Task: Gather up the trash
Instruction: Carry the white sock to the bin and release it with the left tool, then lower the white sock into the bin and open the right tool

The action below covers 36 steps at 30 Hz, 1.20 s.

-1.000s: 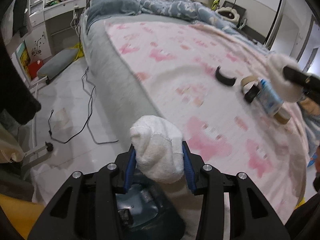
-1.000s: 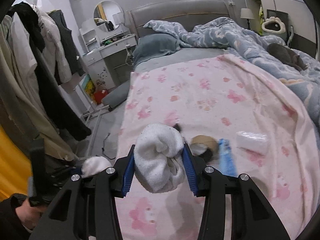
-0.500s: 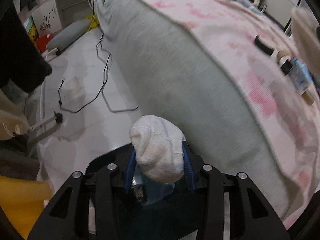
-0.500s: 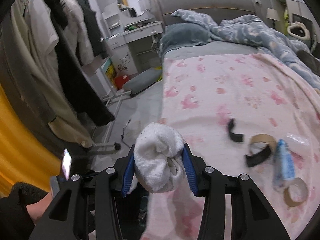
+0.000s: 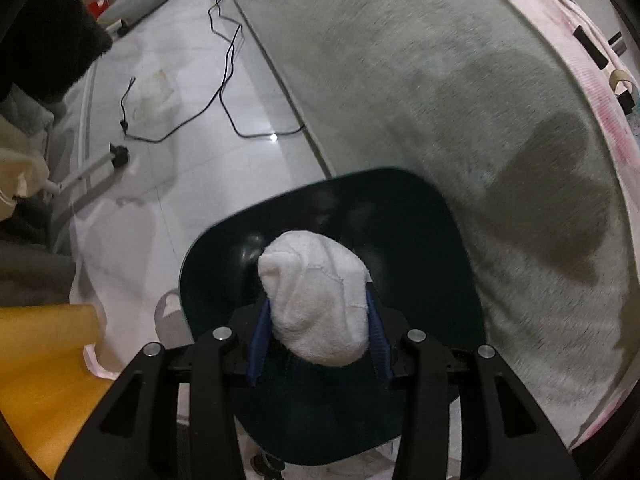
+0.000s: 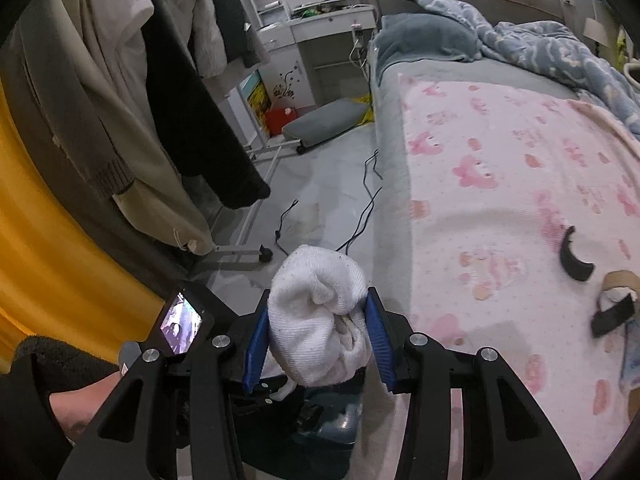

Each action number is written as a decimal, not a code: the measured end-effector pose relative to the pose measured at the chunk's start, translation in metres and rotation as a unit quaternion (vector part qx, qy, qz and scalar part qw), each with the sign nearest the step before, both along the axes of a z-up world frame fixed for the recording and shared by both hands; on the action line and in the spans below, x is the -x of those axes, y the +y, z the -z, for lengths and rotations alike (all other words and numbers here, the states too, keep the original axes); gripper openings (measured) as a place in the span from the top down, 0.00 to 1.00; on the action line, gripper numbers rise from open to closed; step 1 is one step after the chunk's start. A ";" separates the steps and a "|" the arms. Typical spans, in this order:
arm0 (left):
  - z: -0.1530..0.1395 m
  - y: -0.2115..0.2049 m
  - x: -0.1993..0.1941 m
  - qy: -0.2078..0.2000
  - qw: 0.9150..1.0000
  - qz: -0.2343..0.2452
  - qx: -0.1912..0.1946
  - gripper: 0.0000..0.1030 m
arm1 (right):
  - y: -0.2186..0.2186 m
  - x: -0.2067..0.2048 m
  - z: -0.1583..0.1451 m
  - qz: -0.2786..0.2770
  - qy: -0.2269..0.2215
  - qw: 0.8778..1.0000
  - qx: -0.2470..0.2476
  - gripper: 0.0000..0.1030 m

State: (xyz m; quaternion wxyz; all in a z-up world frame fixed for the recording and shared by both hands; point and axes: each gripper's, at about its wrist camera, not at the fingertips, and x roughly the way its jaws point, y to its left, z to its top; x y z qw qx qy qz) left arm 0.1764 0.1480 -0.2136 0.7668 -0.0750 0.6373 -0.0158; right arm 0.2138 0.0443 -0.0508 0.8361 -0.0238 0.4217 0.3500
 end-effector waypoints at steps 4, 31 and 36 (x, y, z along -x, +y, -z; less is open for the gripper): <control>0.004 0.007 0.004 0.014 1.000 -0.003 0.007 0.51 | 0.013 0.000 0.008 -0.010 0.013 1.000 0.004 0.56; -0.054 0.075 0.015 -0.111 0.992 -0.057 0.013 0.34 | 0.086 0.008 0.121 -0.087 0.135 0.973 0.165 0.56; -0.065 0.081 0.018 -0.137 0.989 -0.052 0.015 0.37 | 0.099 0.016 0.141 -0.107 0.148 0.964 0.196 0.56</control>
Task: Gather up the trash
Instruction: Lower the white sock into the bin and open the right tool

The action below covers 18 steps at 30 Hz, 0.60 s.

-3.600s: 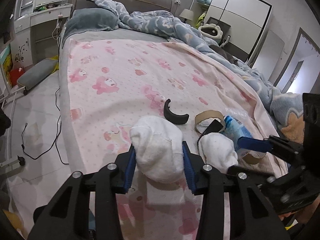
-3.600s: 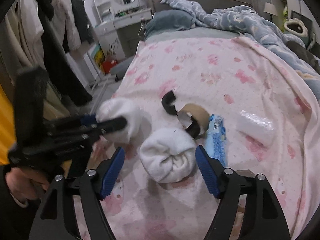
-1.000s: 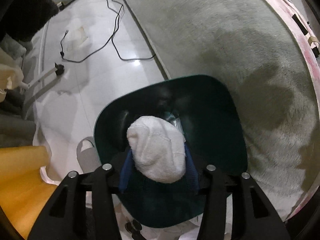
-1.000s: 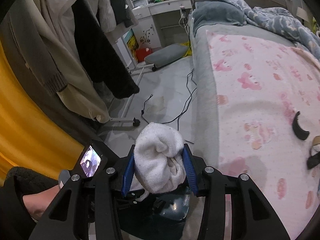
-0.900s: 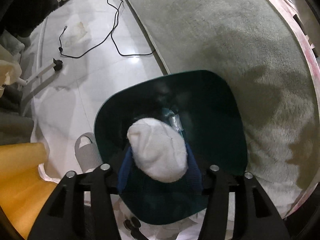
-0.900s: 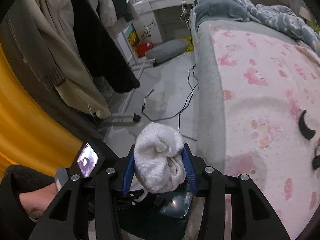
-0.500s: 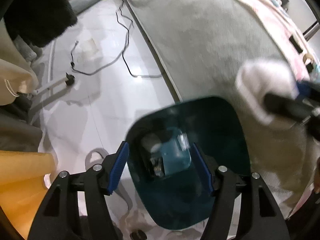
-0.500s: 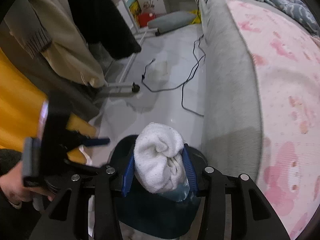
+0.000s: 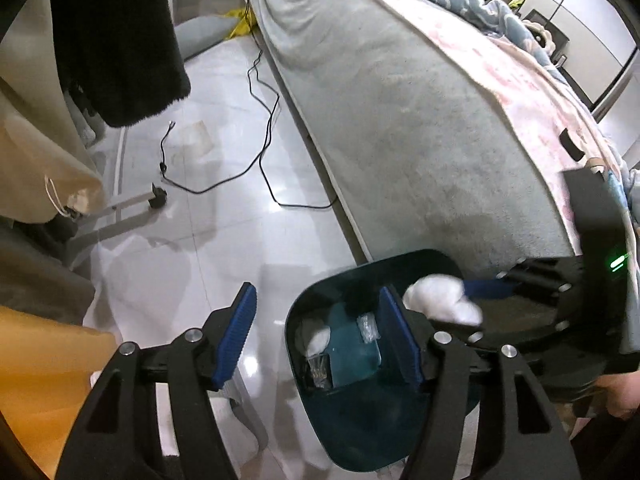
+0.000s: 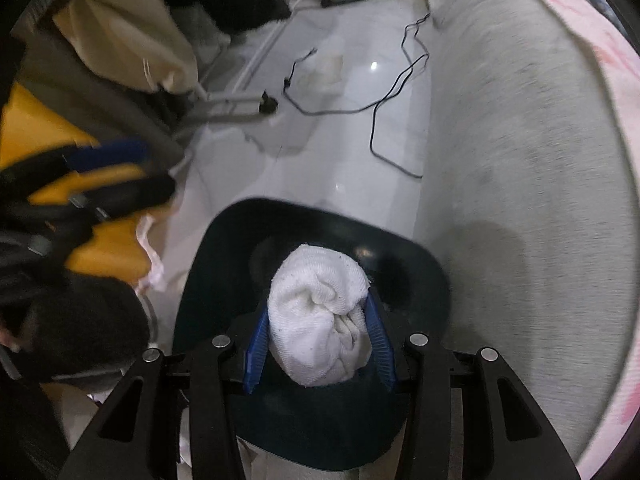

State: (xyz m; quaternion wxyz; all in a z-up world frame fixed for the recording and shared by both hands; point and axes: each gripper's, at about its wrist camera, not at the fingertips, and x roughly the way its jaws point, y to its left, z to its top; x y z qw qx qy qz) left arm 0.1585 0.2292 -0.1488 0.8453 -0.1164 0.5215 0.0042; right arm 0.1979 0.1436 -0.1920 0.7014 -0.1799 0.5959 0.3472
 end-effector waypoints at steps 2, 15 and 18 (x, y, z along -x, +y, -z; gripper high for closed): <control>-0.003 0.001 0.002 -0.008 1.000 0.003 -0.001 0.38 | 0.006 0.005 0.010 -0.013 0.006 1.000 0.015 0.56; -0.042 0.005 0.012 -0.085 0.996 -0.002 -0.006 0.45 | 0.021 0.020 0.049 -0.052 0.032 0.996 0.066 0.54; -0.051 0.006 0.013 -0.100 0.995 -0.006 -0.007 0.46 | 0.022 0.021 0.054 -0.054 0.033 0.995 0.076 0.54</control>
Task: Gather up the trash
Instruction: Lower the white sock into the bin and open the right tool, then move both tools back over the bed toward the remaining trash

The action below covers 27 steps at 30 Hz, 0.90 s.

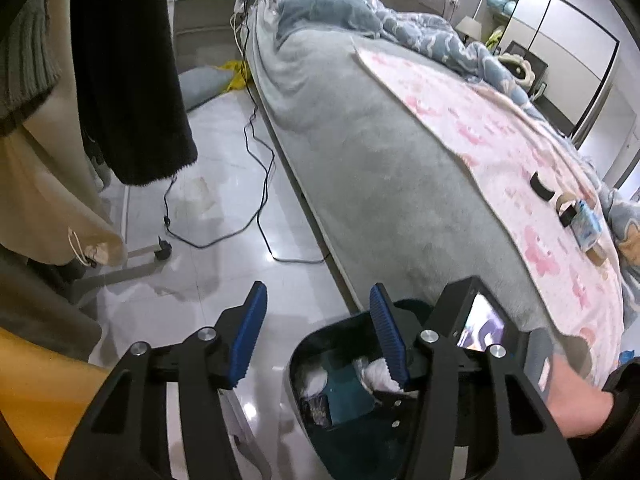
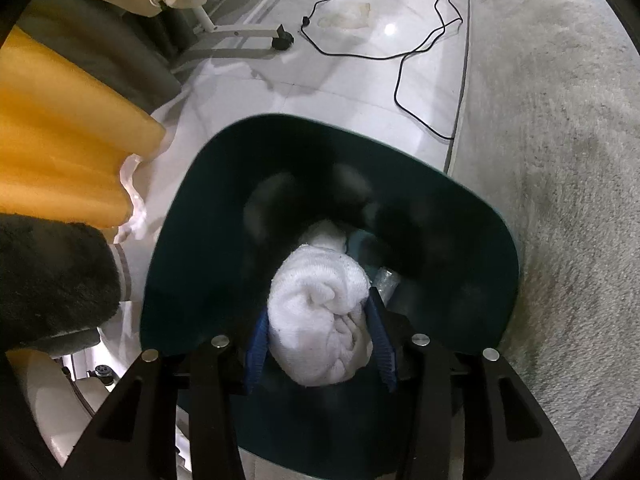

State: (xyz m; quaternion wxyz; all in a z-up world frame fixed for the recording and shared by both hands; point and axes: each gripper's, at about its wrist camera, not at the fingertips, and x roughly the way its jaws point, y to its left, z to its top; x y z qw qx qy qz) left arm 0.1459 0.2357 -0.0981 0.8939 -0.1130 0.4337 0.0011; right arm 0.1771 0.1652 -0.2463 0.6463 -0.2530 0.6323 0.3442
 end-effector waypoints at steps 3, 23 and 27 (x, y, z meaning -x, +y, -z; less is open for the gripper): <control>-0.010 -0.002 0.001 -0.017 1.000 0.000 -0.004 0.46 | -0.001 0.001 0.001 -0.004 -0.002 1.000 0.006 0.50; -0.091 -0.026 0.002 -0.131 0.991 -0.020 0.001 0.46 | -0.016 0.000 -0.090 0.009 -0.050 0.990 -0.129 0.36; -0.104 -0.036 0.000 -0.148 0.989 -0.016 0.000 0.46 | -0.028 -0.001 -0.121 0.015 -0.082 0.983 -0.166 0.33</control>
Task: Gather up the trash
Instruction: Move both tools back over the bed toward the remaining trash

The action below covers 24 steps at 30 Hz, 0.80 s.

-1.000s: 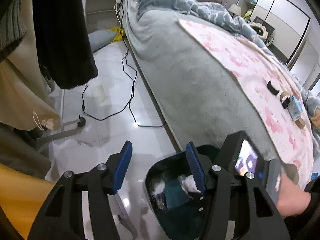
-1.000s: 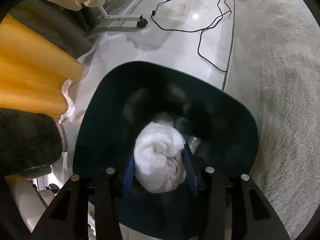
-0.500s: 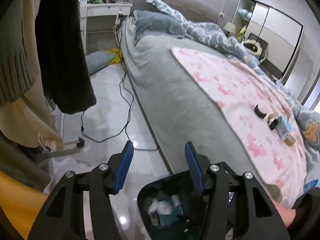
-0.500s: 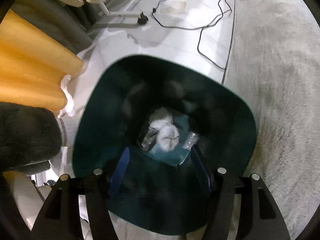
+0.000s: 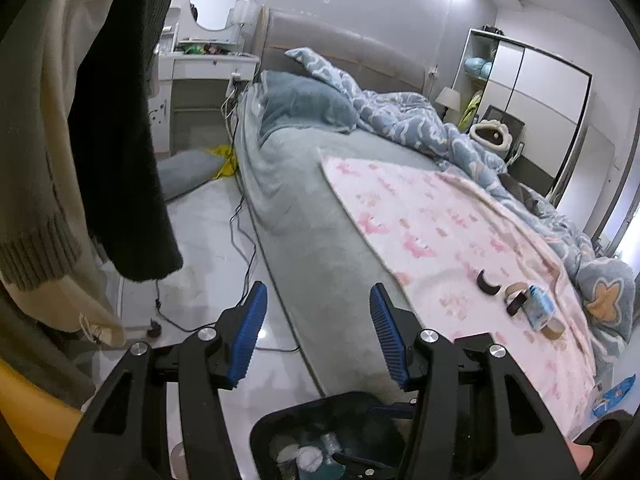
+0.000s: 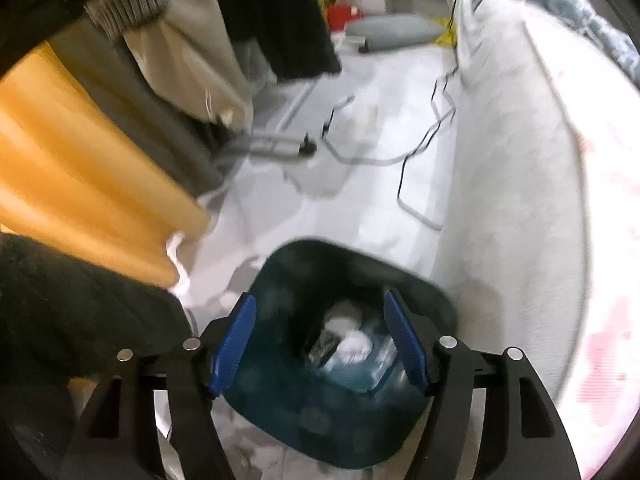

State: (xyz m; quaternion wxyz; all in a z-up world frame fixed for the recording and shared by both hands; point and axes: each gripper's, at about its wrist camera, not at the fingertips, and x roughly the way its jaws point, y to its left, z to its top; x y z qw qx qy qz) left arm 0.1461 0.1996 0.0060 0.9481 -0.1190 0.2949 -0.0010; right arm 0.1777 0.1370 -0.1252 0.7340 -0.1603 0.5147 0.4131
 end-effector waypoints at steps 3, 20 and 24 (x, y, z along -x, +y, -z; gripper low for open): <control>-0.007 -0.011 -0.003 -0.009 1.000 0.007 0.003 0.46 | -0.014 -0.004 -0.018 0.012 -0.022 1.000 -0.018 0.33; -0.015 -0.072 -0.026 -0.017 0.998 0.050 0.020 0.36 | -0.108 -0.022 -0.079 0.092 -0.118 0.988 -0.047 0.26; -0.012 -0.087 -0.032 -0.012 0.998 0.062 0.023 0.35 | -0.130 -0.025 -0.087 0.112 -0.139 0.983 -0.048 0.26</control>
